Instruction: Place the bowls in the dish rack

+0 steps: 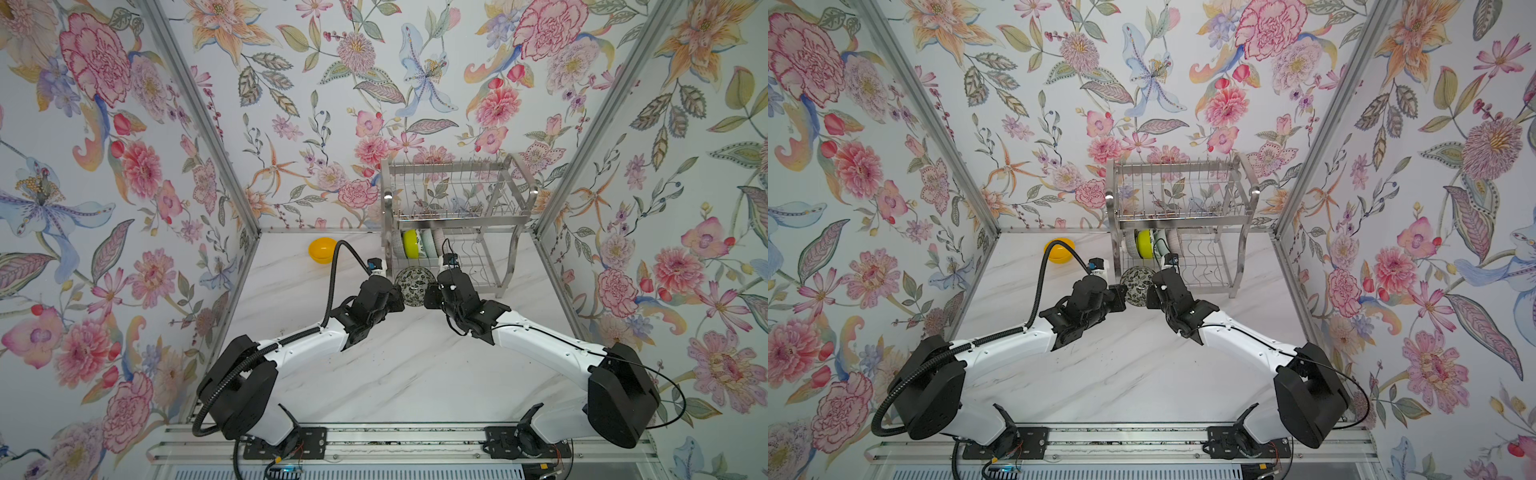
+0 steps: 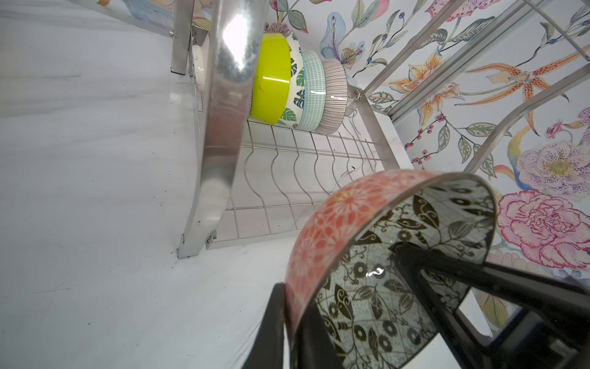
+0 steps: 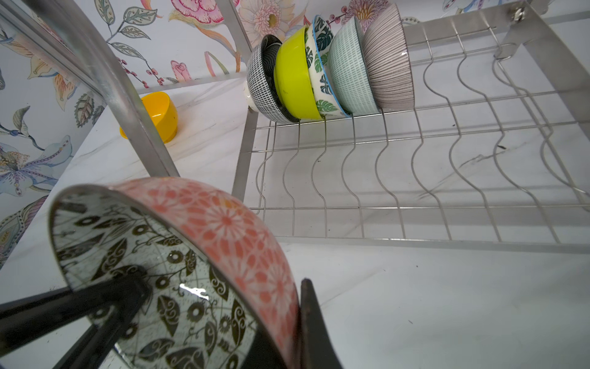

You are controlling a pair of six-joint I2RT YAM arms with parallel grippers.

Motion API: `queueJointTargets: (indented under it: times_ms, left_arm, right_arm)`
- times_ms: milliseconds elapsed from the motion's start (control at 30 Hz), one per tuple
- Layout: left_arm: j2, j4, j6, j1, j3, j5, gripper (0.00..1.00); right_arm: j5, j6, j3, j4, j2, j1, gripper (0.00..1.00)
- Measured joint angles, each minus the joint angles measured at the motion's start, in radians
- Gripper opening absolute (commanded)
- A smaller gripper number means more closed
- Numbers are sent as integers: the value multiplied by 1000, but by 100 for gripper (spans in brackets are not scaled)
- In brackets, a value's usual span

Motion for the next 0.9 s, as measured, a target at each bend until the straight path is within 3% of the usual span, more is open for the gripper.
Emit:
queueJointTargets:
  times_ms: [267,500,733,900]
  left_arm:
    - [-2,-6,0,-2,6,-21,0]
    - [-13,-11,0,-5,4,-34,0]
    - [-13,0,-25,-5,4,-18,21]
    - [-14,21,-54,-5,-5,3,25]
  right_arm:
    - [4,-3,-2,18,0,3,5]
    - [3,-4,-2,26,0,6,0]
    - [0,-3,-2,30,0,6,0]
    - [-32,-3,-2,75,-27,39,0]
